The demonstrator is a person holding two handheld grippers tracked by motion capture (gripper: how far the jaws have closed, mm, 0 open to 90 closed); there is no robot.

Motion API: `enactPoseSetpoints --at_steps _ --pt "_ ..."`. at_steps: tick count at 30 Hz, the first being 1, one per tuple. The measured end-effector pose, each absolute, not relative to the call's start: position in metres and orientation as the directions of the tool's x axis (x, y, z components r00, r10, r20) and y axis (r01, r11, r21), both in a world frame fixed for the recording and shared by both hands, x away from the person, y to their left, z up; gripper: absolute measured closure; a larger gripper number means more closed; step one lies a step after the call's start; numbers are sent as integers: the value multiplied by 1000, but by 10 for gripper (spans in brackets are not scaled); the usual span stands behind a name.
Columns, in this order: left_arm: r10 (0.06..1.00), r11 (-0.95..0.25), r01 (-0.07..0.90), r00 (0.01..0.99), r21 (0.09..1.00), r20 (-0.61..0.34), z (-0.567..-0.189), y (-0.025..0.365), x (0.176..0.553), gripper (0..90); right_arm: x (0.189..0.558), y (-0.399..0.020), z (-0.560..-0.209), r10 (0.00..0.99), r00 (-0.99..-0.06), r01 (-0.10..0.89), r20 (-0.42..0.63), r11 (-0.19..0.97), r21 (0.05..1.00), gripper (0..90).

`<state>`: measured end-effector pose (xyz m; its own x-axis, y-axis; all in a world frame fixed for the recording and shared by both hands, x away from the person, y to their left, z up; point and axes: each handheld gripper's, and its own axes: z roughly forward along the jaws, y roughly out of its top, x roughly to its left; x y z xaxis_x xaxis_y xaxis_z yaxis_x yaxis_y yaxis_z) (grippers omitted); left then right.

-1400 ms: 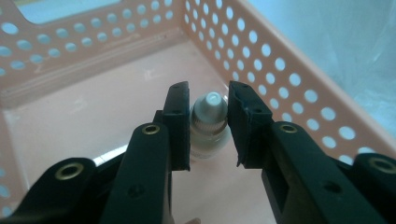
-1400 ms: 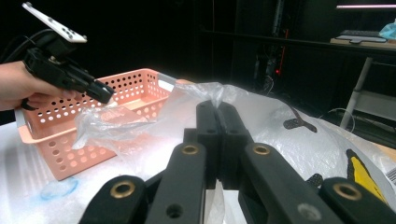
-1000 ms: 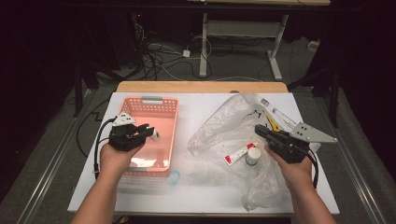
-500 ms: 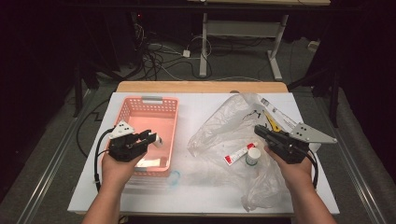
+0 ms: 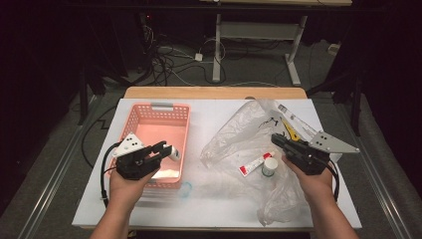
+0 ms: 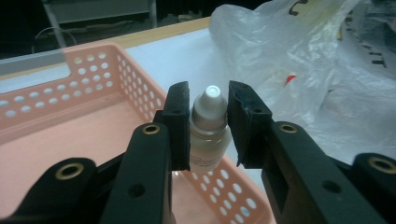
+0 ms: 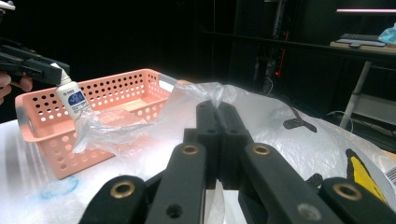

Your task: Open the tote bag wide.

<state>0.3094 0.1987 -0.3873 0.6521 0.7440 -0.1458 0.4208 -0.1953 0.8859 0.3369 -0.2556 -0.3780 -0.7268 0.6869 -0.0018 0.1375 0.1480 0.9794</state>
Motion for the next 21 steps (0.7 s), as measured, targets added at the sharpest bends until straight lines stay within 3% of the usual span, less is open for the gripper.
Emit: enactPoseSetpoints --at_steps 21 --pt "662 -249 367 740 896 -119 -386 159 296 690 336 -255 -378 685 -729 131 -8 151 980 900"
